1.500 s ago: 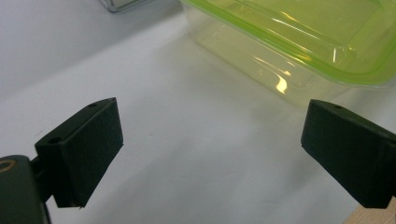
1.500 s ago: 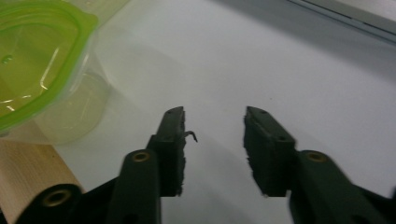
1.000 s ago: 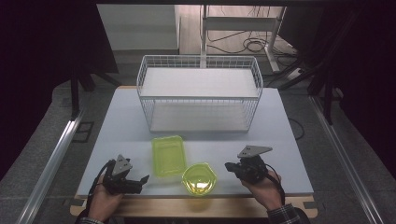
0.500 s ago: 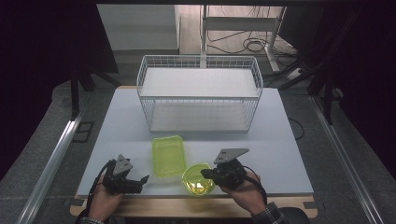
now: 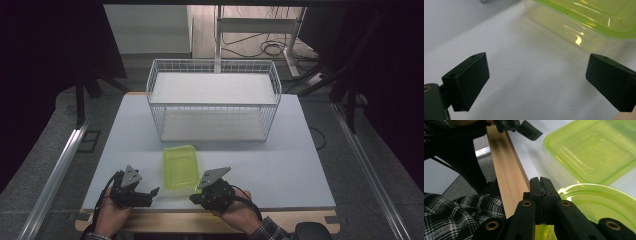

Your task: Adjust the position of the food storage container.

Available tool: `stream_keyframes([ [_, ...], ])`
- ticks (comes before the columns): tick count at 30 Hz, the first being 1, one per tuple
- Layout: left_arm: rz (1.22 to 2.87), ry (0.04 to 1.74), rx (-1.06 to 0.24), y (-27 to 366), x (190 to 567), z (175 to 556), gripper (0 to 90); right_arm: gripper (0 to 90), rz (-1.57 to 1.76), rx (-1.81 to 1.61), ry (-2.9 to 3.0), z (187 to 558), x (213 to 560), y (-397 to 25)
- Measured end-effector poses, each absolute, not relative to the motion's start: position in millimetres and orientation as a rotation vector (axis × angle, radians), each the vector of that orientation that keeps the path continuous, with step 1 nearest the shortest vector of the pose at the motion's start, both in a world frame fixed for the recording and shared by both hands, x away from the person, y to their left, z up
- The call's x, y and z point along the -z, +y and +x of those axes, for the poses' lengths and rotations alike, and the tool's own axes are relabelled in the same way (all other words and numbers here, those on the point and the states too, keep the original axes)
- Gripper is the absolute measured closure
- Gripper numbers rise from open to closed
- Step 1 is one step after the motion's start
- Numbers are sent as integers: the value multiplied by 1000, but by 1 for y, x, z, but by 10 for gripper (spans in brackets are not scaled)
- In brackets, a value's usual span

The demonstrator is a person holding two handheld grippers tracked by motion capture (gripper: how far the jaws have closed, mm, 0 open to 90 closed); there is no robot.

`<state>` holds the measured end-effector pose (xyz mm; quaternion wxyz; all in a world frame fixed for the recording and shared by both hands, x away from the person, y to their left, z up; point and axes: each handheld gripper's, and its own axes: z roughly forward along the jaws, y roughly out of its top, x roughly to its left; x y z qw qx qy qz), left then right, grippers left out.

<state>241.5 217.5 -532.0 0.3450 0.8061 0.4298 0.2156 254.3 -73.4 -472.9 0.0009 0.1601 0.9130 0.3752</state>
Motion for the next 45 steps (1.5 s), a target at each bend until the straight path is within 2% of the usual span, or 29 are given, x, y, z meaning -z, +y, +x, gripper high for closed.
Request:
stream_keyframes([
  [15,2103,1120,-560,217,533,242,49,890,556,-1142,2849,264,477,-85],
  [26,2107,1129,-549,216,533,242,53,890,677,-1100,2766,283,474,-118],
  [45,2119,1139,-537,214,533,243,60,890,869,-1053,2648,293,470,-175],
])
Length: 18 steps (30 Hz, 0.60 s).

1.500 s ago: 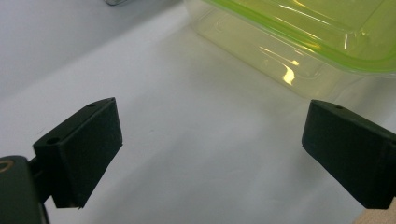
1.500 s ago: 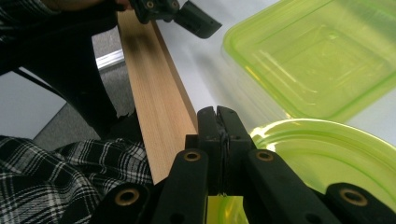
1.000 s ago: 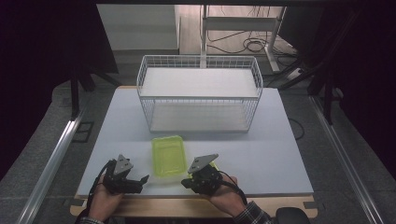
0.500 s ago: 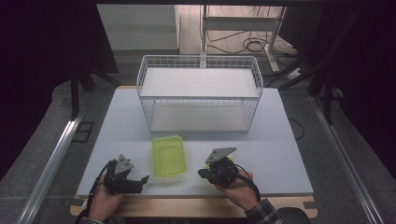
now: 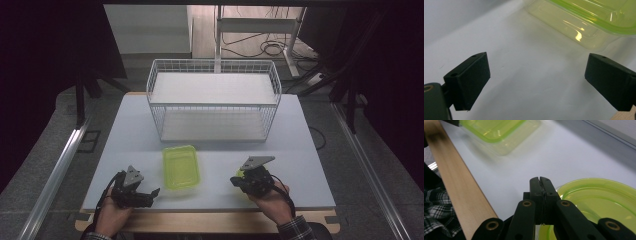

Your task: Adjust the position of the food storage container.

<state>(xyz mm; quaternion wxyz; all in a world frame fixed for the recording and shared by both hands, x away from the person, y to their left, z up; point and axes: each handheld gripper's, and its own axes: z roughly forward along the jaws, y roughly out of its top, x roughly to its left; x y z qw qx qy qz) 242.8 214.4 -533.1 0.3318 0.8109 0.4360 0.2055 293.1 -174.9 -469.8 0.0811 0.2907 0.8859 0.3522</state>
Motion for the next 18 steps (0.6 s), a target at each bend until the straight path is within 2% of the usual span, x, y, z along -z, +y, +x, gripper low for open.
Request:
stream_keyframes([
  [18,2141,1157,-492,212,531,244,42,890,1063,-1060,2519,319,469,-226],
])
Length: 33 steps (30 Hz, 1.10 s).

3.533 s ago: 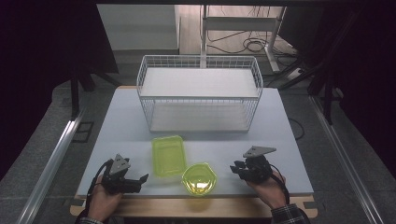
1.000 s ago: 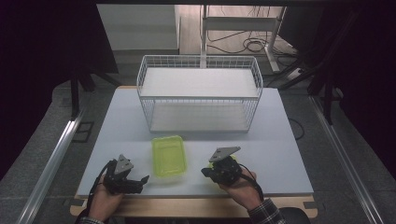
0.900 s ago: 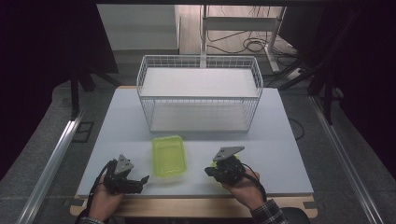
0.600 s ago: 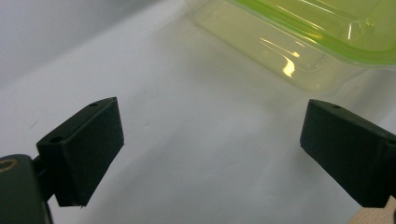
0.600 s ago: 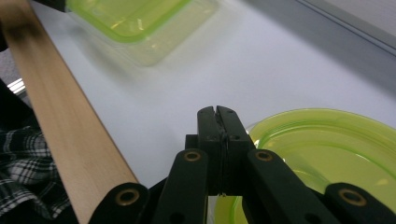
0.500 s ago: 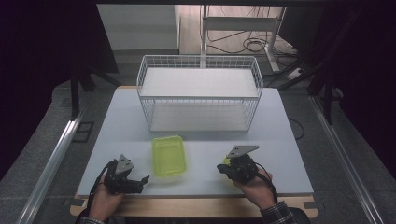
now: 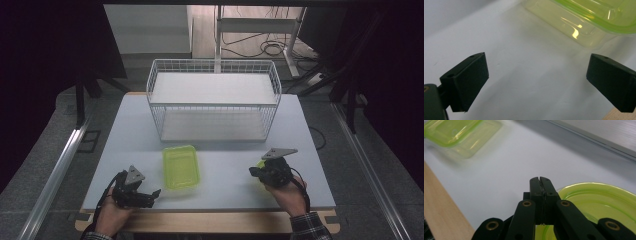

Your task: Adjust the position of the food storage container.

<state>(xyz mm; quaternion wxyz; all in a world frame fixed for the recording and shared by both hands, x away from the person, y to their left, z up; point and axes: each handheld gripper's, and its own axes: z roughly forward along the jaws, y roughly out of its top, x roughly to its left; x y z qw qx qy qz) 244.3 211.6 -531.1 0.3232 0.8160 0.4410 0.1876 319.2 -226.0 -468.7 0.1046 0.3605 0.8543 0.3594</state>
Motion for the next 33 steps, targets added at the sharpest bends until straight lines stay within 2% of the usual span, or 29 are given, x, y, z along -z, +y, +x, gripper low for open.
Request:
stream_keyframes([
  [8,2179,1142,-502,207,528,244,113,890,1136,-1049,2458,331,468,-245],
  [10,2170,1140,-497,206,527,244,165,890,1166,-1037,2429,337,467,-254],
  [16,2167,1120,-465,207,527,247,245,891,1214,-1036,2394,344,468,-264],
  [20,2164,1101,-437,207,527,251,394,889,1199,-1025,2398,341,466,-262],
  [21,2166,1098,-429,207,527,252,394,888,1193,-1029,2403,340,466,-261],
  [22,2175,1080,-410,206,528,255,479,887,1172,-1031,2409,337,465,-257],
  [25,2197,1073,-394,203,529,258,570,887,1165,-1039,2414,335,465,-253],
  [26,2205,1070,-382,201,529,259,570,887,1158,-1043,2418,333,465,-250],
  [28,2230,1048,-342,194,532,262,671,888,1146,-1047,2433,328,467,-243],
  [33,2277,989,-314,180,533,263,779,887,1113,-1059,2461,319,469,-231],
])
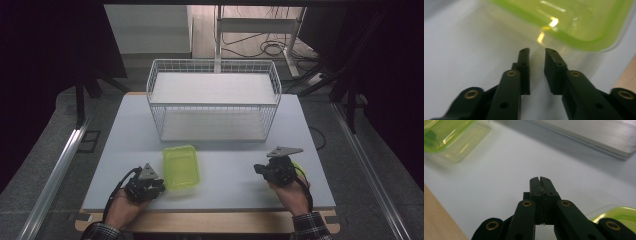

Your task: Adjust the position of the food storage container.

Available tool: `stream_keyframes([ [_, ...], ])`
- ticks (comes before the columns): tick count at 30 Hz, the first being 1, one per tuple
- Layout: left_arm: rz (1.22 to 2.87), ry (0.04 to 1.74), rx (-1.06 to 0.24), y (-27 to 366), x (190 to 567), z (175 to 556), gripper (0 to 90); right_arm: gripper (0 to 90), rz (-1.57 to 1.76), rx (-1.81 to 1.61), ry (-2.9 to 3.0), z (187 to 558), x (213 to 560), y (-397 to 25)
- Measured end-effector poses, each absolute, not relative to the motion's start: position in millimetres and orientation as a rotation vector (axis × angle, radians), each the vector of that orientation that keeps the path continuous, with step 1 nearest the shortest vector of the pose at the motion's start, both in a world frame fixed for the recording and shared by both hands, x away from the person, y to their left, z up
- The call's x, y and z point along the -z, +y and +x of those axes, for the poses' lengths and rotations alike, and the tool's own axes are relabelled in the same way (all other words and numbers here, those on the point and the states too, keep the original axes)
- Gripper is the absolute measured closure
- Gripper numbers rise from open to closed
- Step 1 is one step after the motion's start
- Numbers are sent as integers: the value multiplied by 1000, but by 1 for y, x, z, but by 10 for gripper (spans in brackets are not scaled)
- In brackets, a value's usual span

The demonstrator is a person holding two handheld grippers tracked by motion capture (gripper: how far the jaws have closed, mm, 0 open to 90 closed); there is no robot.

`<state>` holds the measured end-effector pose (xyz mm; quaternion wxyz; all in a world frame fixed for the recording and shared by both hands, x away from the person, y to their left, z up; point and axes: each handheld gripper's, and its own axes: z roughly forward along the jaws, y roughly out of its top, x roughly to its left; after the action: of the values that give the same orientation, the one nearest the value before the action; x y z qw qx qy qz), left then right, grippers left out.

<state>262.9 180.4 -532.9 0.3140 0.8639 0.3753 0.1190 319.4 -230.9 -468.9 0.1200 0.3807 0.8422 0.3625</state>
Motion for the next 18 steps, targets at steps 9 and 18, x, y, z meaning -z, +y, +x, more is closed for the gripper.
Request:
stream_keyframes([
  [9,2320,857,-279,139,531,269,896,880,1064,-1074,2515,313,474,-214],
  [18,2352,796,-264,125,528,274,900,891,1059,-1060,2539,311,482,-204],
])
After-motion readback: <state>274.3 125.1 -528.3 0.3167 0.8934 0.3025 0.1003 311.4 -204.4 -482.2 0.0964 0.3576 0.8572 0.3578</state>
